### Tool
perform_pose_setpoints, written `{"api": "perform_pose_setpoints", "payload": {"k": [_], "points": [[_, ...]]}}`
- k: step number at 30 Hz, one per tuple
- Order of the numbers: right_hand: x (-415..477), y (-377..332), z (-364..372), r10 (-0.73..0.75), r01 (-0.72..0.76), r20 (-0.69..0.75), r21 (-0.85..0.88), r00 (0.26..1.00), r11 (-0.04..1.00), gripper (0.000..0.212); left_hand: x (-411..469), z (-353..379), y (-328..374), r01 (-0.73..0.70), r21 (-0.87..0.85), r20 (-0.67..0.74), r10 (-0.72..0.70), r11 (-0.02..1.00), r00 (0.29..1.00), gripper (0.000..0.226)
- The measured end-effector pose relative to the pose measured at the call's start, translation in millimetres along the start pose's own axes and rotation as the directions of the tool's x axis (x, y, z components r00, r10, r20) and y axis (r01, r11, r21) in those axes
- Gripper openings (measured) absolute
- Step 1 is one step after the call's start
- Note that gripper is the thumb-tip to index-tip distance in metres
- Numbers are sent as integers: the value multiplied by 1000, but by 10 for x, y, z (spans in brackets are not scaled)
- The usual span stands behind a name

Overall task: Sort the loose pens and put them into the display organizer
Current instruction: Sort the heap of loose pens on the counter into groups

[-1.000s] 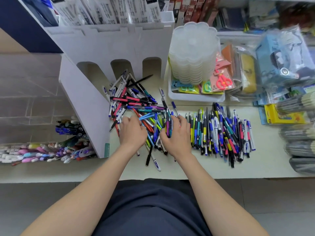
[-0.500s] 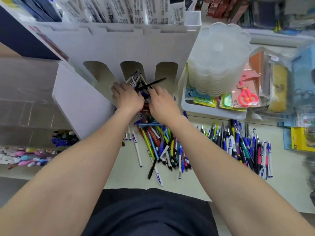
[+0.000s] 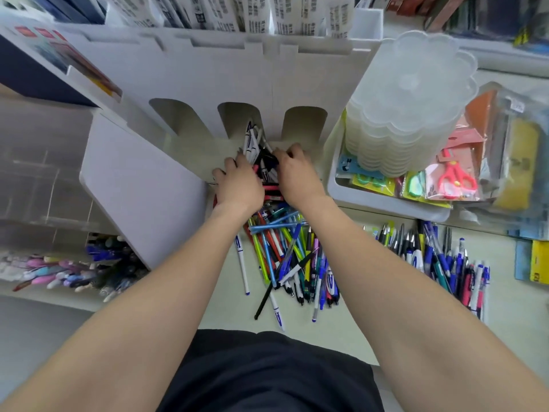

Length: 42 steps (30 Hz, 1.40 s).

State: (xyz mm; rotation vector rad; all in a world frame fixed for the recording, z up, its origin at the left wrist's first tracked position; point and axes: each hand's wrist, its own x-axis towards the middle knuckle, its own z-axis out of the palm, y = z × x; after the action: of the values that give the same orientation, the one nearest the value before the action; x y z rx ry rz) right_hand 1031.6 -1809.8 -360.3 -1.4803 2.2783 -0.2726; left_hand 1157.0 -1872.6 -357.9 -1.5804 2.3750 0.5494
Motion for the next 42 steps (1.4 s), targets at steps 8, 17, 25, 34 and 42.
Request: {"api": "perform_pose_setpoints", "payload": {"k": [8,17,25,34,42], "points": [[-327,-43,104,263,-233,-37,358,964,904,19,-362,89,-48,25,-204,3,-25,979,1000,30],[-391,-378,39,436,-451,116,277,892,849,75,-816,43,-110,101,-402,51,-88,910,995,54],[-150,-803,327,539,-541,62,9,840,841,113,-1042,48,-281,187,-305,215,-123,934,969,87],[-155,-736,249,427,-446,128,238,895,863,61,-1172,41,-389,175,-432,231,-79,885,970,91],[-605,-543,-282,212,-116,-57,687,976,717,34,-1197,5,-390,199,-357,254,-110,913,961,109]]}}
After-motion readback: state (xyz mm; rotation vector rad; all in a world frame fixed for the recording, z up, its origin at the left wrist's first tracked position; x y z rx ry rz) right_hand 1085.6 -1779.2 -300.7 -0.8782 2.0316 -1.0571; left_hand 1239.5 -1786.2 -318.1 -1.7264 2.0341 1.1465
